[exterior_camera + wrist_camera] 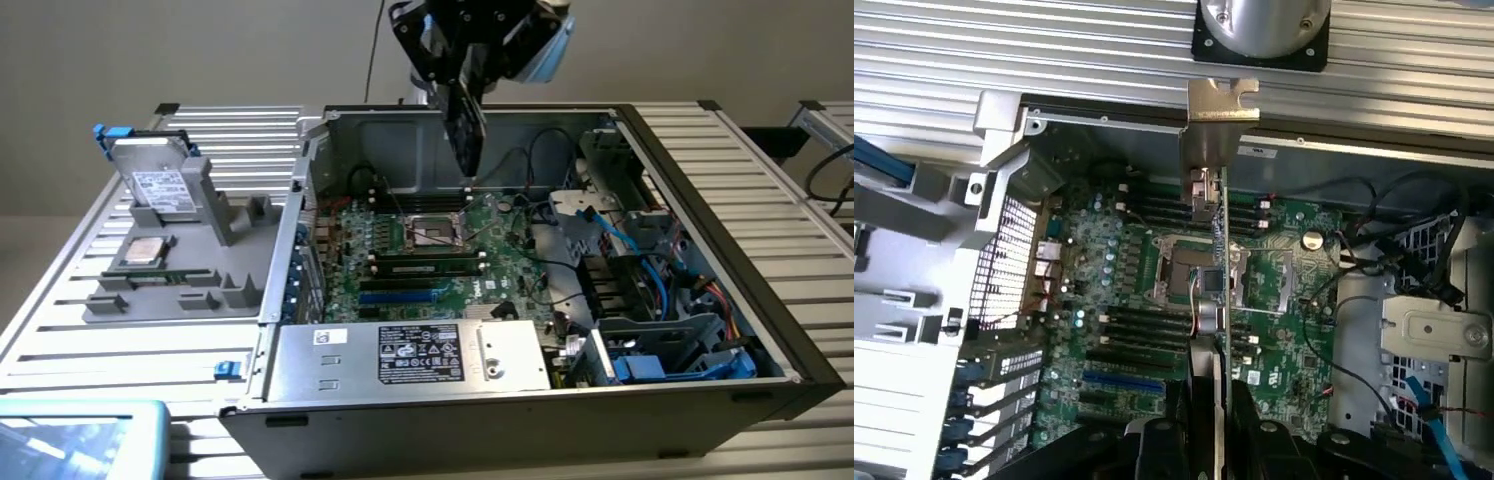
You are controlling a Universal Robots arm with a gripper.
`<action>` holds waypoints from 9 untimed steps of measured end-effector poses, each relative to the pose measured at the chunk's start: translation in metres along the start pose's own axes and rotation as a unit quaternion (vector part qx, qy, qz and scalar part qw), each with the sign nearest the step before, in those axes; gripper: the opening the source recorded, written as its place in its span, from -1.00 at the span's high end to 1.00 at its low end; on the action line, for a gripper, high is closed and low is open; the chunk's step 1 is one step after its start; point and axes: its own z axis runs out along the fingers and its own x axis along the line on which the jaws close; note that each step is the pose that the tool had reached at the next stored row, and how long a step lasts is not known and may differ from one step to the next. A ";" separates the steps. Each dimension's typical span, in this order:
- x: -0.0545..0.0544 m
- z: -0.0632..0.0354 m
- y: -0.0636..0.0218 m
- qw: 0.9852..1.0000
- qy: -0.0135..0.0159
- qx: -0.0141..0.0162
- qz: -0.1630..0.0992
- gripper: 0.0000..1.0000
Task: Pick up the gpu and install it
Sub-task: 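Insert the gpu into the slot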
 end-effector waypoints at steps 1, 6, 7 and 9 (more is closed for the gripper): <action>0.000 0.0000 0.0000 1.000 0.001 -0.001 -0.010 0.44; 0.000 0.0002 -0.0001 0.999 0.008 -0.002 -0.047 0.44; 0.000 0.0002 -0.0001 0.998 0.009 -0.002 -0.056 0.44; 0.000 0.0002 -0.0001 0.997 0.012 -0.002 -0.074 0.44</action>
